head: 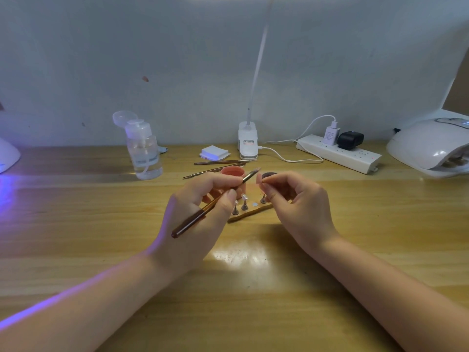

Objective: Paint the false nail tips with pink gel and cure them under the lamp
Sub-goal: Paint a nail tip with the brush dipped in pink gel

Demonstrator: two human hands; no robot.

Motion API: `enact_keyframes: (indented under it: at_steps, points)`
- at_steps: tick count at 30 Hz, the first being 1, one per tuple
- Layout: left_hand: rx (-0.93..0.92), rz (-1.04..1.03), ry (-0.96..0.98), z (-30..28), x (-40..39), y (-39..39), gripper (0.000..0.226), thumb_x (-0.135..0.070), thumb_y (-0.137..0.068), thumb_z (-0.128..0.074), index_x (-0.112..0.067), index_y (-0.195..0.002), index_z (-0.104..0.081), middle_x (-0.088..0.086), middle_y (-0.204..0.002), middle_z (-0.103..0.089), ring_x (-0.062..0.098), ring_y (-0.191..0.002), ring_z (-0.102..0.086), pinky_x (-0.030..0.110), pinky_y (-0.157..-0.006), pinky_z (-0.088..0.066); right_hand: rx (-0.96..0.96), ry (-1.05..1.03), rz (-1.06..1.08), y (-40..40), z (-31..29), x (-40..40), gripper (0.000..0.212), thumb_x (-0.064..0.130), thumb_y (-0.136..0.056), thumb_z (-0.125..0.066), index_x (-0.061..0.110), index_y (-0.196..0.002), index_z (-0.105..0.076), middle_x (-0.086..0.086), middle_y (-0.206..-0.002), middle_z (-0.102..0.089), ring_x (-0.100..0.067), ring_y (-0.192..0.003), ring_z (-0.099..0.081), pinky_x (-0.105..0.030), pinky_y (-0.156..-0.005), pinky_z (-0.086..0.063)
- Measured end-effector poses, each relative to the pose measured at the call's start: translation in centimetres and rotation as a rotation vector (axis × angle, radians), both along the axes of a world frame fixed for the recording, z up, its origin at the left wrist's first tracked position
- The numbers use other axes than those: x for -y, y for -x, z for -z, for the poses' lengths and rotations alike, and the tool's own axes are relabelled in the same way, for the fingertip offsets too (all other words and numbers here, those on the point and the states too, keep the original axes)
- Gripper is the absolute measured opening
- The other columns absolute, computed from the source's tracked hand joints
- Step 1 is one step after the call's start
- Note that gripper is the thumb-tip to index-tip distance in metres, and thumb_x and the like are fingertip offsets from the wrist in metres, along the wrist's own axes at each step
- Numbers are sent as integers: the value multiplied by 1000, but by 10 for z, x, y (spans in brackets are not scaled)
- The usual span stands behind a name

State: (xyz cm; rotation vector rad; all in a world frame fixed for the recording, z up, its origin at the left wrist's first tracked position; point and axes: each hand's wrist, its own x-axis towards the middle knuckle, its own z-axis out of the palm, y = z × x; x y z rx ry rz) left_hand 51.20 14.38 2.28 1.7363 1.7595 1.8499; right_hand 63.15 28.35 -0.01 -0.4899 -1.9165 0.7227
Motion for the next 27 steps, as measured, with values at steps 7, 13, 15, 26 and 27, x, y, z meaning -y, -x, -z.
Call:
enact_keyframes:
  at_steps: [7,13,15,26,27]
  points:
    - [-37,25,42,3,1,4,17,-27,-82,-57,-20,-90,-70,-9,-85,-72,11,-86,-65,19,-75,-46,2,54,15,0,0,-1,9,10,-85,-71,8,-94,-73,-3,-77,-72,-17,-71,-68,-42,-69,-55]
    - [23,-15,16,3,-3,3,18,-19,-87,-56,-23,-101,-68,-10,-96,-73,0,-86,-63,8,-73,-42,6,56,19,0,0,1,11,10,-84,-72,8,-94,-73,-3,-78,-72,-16,-70,-68,-39,-69,-55]
    - [8,3,42,4,-3,2,20,-20,-87,-57,-22,-102,-69,-4,-100,-72,3,-85,-64,9,-72,-43,8,52,21,0,0,1,11,10,-84,-72,9,-94,-73,-3,-78,-72,-14,-70,-68,-38,-69,-55]
    - [7,26,32,5,-3,3,18,-16,-87,-58,-17,-99,-71,-3,-97,-73,4,-90,-65,9,-74,-43,6,60,10,0,0,2,10,9,-84,-72,8,-94,-73,-3,-77,-72,-12,-68,-68,-38,-68,-56]
    - [-2,35,35,6,-3,4,16,-16,-86,-60,-15,-96,-71,-4,-92,-73,4,-87,-65,9,-73,-43,10,61,9,0,0,2,10,9,-84,-71,8,-94,-73,-3,-77,-72,-12,-68,-68,-38,-69,-56]
